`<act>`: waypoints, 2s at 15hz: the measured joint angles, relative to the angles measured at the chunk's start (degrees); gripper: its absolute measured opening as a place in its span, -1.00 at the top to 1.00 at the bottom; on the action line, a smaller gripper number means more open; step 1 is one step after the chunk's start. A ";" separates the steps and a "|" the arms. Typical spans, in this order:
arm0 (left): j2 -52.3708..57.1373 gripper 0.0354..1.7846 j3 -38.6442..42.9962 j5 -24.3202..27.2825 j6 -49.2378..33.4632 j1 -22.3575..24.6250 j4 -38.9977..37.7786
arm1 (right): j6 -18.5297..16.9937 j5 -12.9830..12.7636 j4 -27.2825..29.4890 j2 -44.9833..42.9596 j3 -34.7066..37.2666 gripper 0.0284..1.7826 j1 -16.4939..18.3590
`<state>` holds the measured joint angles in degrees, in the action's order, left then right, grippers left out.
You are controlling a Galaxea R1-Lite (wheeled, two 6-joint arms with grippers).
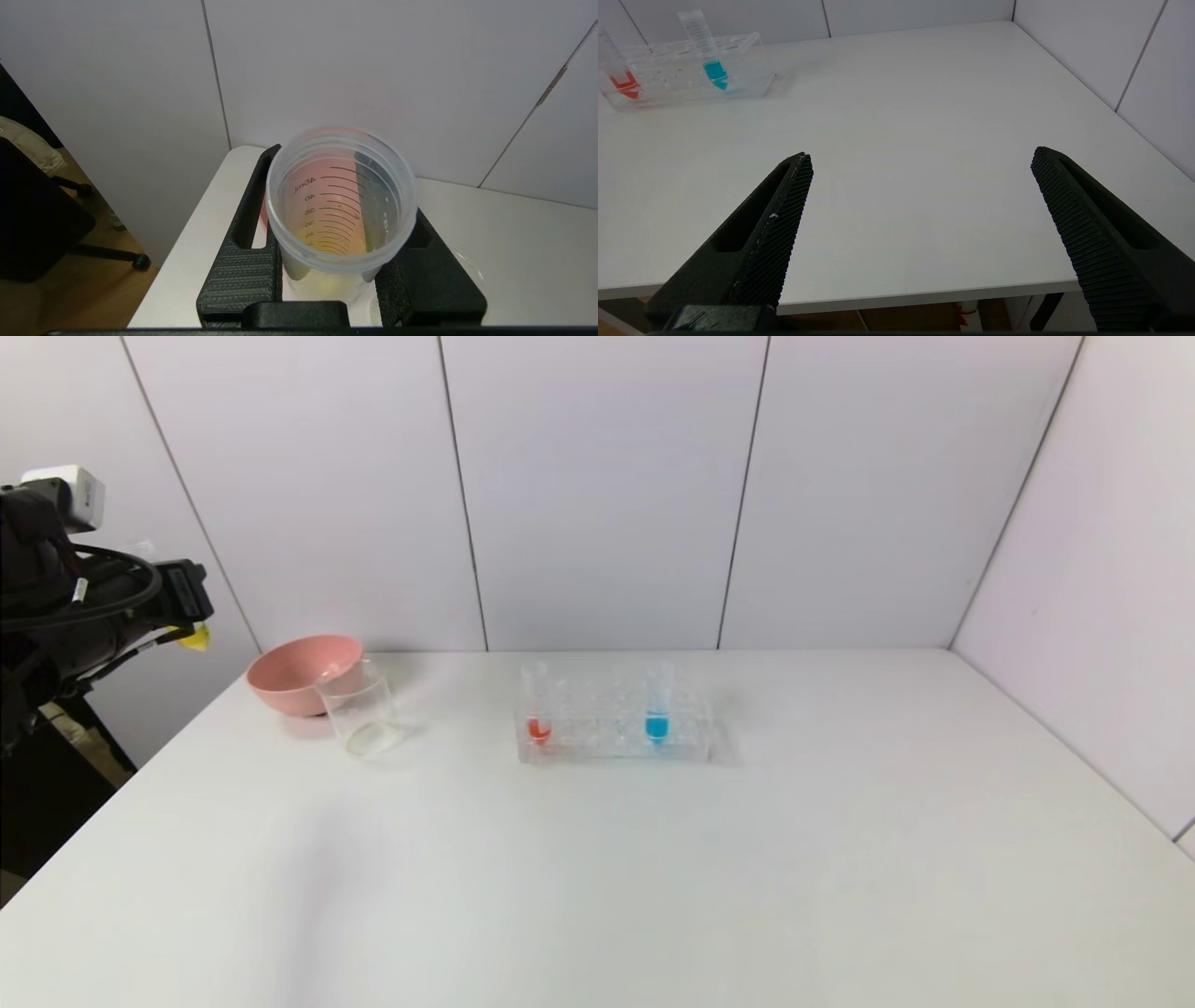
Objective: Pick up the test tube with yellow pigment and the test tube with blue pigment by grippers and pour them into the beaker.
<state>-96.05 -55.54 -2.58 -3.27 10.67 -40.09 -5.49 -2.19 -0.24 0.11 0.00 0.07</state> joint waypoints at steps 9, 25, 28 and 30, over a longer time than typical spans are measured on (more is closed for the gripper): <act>-0.65 0.42 -1.38 8.47 1.93 0.02 2.10 | 0.01 0.00 0.00 0.00 0.00 -0.92 0.00; -9.29 0.42 -22.99 41.75 38.55 9.64 25.44 | 0.01 0.00 0.00 0.00 0.00 -0.92 0.00; -11.61 0.42 -26.60 46.87 46.13 10.45 31.66 | 0.01 0.02 0.02 0.00 0.00 -0.92 0.00; -12.43 0.42 -30.32 48.09 53.71 11.15 39.66 | 0.00 0.02 0.00 0.00 0.00 -0.92 0.02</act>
<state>-108.48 -85.86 45.51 50.44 21.82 -0.44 -5.49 -2.17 -0.24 0.11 0.00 0.10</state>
